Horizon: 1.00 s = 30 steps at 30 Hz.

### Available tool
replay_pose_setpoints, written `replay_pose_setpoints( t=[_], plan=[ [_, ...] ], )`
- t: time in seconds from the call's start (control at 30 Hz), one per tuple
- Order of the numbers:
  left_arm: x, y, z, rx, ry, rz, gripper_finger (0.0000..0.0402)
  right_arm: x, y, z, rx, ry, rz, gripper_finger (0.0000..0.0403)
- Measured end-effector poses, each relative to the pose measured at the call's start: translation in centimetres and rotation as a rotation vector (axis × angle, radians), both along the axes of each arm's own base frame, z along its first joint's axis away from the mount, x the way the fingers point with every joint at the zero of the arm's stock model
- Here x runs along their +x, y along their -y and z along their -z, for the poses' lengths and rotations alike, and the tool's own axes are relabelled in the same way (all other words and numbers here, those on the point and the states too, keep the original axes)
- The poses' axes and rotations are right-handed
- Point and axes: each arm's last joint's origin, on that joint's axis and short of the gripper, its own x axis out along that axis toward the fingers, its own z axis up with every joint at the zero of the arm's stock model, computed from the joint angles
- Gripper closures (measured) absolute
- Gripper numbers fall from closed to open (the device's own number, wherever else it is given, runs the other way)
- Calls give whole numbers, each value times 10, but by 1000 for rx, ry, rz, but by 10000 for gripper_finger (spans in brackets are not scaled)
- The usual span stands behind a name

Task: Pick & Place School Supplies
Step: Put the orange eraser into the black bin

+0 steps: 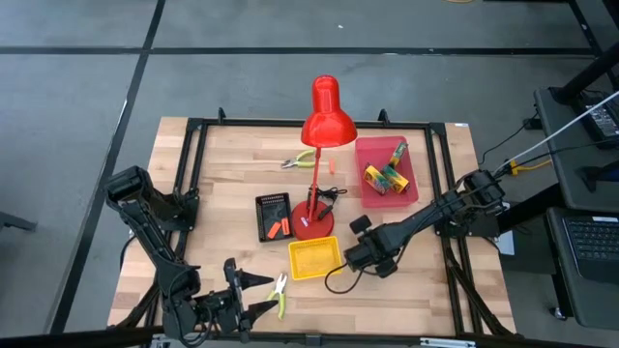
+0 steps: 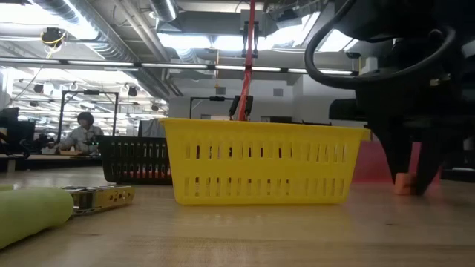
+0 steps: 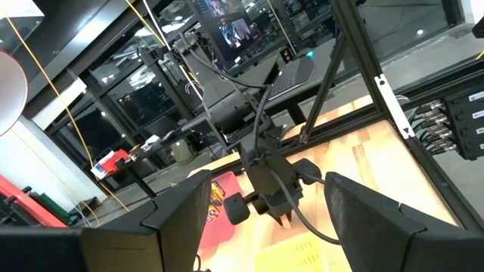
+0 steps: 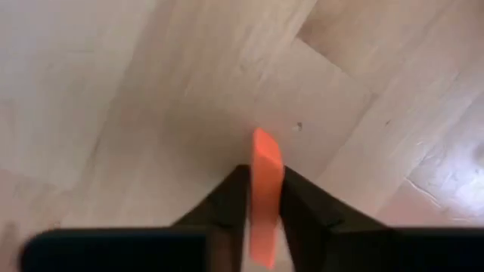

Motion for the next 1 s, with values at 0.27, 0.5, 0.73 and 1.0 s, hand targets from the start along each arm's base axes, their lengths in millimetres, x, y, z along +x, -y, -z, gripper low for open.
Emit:
replay_pose_setpoints(
  t=[0.27, 0.5, 0.73, 1.0],
  plan=[
    [-2, 0, 2, 11, -8, -33, 146, 1, -12, -3, -14, 72, 148, 370],
    [-7, -3, 13, 3, -12, -153, 146, 7, -102, -72, 79, 473, 151, 370],
    [20, -7, 12, -183, -64, 237, 146, -14, -193, -169, 183, 1115, -44, 370],
    [38, -5, -7, -260, 83, 656, 146, -16, -206, -178, 165, 1220, -127, 370]
  ],
)
